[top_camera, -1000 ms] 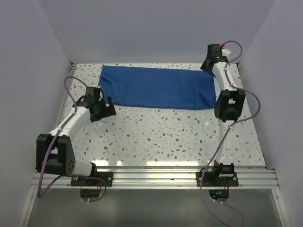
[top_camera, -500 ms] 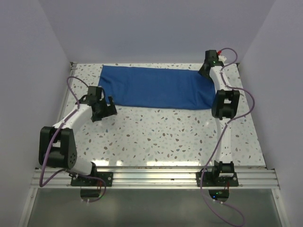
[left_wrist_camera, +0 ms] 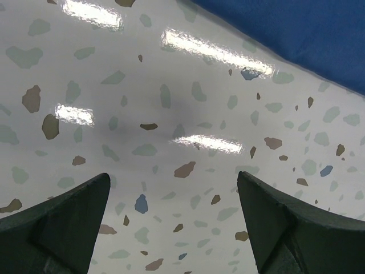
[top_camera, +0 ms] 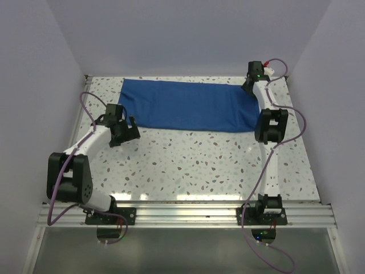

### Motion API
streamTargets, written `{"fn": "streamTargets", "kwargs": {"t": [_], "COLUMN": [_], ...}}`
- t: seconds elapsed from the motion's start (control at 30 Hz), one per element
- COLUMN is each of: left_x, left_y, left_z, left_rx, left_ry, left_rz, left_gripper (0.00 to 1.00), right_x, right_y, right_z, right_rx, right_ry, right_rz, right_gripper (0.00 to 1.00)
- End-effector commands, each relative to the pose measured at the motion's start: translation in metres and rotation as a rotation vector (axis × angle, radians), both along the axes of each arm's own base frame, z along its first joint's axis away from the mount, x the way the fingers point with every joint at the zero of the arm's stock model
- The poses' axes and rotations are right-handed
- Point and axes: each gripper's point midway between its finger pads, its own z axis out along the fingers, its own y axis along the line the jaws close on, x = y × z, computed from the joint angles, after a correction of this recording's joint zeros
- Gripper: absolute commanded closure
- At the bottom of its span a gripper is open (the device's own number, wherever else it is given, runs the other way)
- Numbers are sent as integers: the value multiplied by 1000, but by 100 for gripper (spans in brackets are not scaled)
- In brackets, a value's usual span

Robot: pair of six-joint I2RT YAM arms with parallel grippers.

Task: Open and lay out the surgical kit
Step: Open the surgical kit at the center of the board.

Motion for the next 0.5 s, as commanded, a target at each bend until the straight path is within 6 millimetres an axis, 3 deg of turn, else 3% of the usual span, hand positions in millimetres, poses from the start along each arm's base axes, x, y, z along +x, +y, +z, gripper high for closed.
{"fn": "streamTargets", "kwargs": {"t": [0.0,0.13,0.17,0.23,0.27,0.3,0.47], "left_x": [15,19,20,21,22,22,21], "left_y": [-1,-1,-2,-3,-3,-2,-1], "left_z": [13,12,13,12,12,12,13], "left_rx": [3,2,2,0,-2,-2,2], "left_ry": [-35,-29,-32,-30,-28,-28,-33], "left_rz": [19,19,19,18,18,19,21], "left_gripper": [3,3,3,3,3,3,3], "right_x": [7,6,5,4,4,3,4], "right_y": [-21,-21,-21,-20,-20,-20,-17], "right_z": [12,4,2,0,-1,-1,5], "right_rx": [-20,-7,-4,2,4,6,15], "right_ry": [-55,-40,-36,-31,-27,-27,-36], "right_rz": [-64,-54,-54,-51,-52,-54,-39], "right_gripper": [38,58,69,81,95,100,100]}}
